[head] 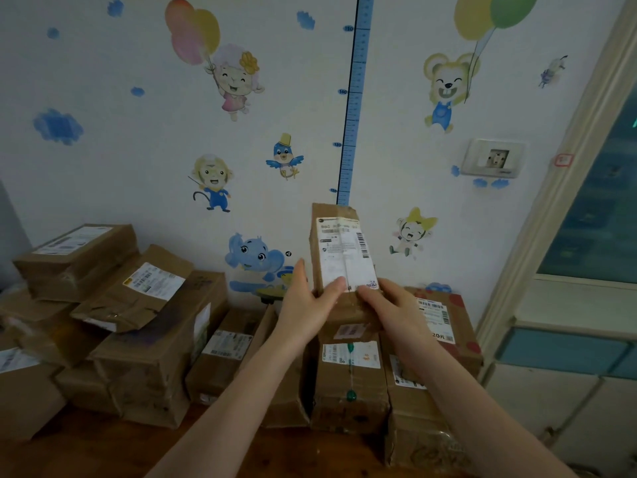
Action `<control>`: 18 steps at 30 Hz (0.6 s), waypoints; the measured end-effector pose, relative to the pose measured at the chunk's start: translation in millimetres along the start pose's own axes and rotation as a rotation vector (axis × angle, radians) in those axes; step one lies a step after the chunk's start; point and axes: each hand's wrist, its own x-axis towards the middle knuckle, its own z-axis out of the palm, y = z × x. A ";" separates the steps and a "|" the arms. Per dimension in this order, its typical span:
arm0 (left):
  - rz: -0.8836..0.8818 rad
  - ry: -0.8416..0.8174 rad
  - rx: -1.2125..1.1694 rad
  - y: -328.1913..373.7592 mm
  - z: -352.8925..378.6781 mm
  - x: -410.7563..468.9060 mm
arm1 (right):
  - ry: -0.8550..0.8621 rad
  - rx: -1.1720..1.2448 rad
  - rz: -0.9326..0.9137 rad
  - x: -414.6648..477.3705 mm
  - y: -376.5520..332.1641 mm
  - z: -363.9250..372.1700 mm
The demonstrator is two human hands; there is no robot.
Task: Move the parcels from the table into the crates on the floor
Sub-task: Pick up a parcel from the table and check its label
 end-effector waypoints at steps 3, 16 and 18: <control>0.052 -0.004 0.102 -5.6 0.7 0.7 | 0.000 -0.073 -0.078 -0.5 3.2 4.3; 0.220 0.095 0.240 -8.0 -7.2 3.3 | 0.012 -0.203 -0.165 -1.9 6.4 9.0; 0.269 0.083 0.276 -7.0 -4.3 0.4 | 0.017 -0.114 -0.119 1.4 3.8 10.2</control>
